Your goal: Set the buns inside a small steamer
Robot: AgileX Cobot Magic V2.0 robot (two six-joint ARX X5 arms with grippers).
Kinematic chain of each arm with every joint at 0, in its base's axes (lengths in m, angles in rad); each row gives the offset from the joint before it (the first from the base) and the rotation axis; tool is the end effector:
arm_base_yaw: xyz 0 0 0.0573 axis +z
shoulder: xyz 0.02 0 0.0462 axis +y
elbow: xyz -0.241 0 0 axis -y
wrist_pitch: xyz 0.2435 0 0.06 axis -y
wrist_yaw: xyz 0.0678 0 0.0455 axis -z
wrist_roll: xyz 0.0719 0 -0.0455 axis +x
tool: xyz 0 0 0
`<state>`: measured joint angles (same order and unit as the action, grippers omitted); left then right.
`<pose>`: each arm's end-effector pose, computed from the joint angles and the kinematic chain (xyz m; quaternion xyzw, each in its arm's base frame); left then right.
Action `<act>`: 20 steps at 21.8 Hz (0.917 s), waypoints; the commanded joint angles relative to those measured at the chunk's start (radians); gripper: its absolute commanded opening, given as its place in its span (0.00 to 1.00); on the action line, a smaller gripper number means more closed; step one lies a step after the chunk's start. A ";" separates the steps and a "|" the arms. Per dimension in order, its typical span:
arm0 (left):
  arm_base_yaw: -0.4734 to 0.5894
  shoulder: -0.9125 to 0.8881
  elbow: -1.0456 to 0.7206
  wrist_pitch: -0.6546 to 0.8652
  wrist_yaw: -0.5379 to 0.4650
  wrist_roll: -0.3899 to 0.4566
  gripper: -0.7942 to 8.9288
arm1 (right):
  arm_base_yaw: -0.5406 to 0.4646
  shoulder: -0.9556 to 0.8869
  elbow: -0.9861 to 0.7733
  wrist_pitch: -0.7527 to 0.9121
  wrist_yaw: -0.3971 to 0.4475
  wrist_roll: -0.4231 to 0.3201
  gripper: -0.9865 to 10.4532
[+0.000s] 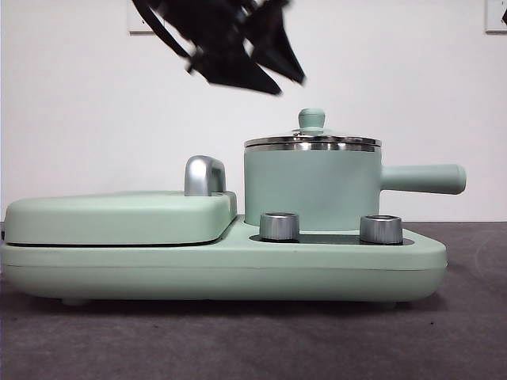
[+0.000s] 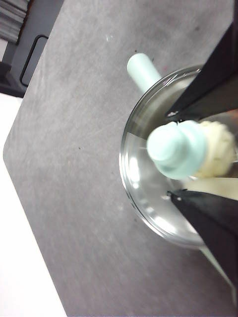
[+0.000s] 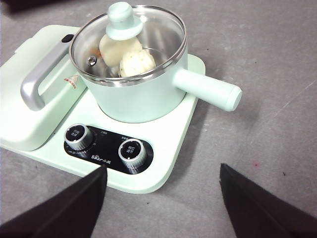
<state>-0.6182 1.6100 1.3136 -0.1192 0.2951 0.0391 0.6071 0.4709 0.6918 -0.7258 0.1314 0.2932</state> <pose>0.3178 -0.2517 0.2754 0.0503 0.1951 -0.4354 0.8774 0.1297 0.0786 0.2575 0.0483 0.2638 0.1917 0.9441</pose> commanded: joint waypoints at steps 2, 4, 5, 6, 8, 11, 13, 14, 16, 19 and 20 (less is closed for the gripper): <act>0.019 -0.086 0.016 -0.230 0.009 -0.114 0.32 | 0.006 0.004 0.003 0.007 -0.024 0.006 0.39; 0.031 -0.145 0.016 -0.404 0.009 -0.152 0.32 | 0.007 0.006 0.003 0.007 -0.069 0.006 0.39; 0.032 -0.174 0.016 -0.494 0.009 -0.154 0.32 | 0.006 0.012 0.003 0.008 -0.099 0.006 0.39; 0.032 -0.196 0.015 -0.561 0.009 -0.152 0.32 | 0.007 0.017 0.003 0.007 -0.124 0.005 0.39; 0.032 -0.227 0.014 -0.647 0.009 -0.142 0.32 | 0.007 0.034 0.003 0.008 -0.160 0.004 0.39; 0.032 -0.267 0.005 -0.735 0.009 -0.126 0.32 | 0.007 0.070 0.003 0.008 -0.196 -0.010 0.39; 0.032 -0.302 -0.021 -0.756 0.009 -0.126 0.32 | 0.007 0.099 0.003 0.009 -0.220 -0.019 0.39; 0.032 -0.319 -0.039 -0.755 0.009 -0.126 0.32 | 0.007 0.115 0.003 0.011 -0.232 -0.020 0.39; 0.032 -0.359 -0.087 -0.756 0.008 -0.131 0.32 | 0.007 0.156 0.003 0.022 -0.268 -0.019 0.39; 0.032 -0.419 -0.168 -0.753 0.008 -0.143 0.32 | 0.007 0.216 0.004 0.045 -0.300 -0.019 0.39; 0.032 -0.439 -0.195 -0.751 0.008 -0.150 0.32 | 0.007 0.233 0.004 0.052 -0.310 -0.019 0.39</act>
<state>-0.5800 1.1759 1.1313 -0.8761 0.2958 -0.0986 0.6071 0.6884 0.6918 -0.6872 -0.1696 0.2844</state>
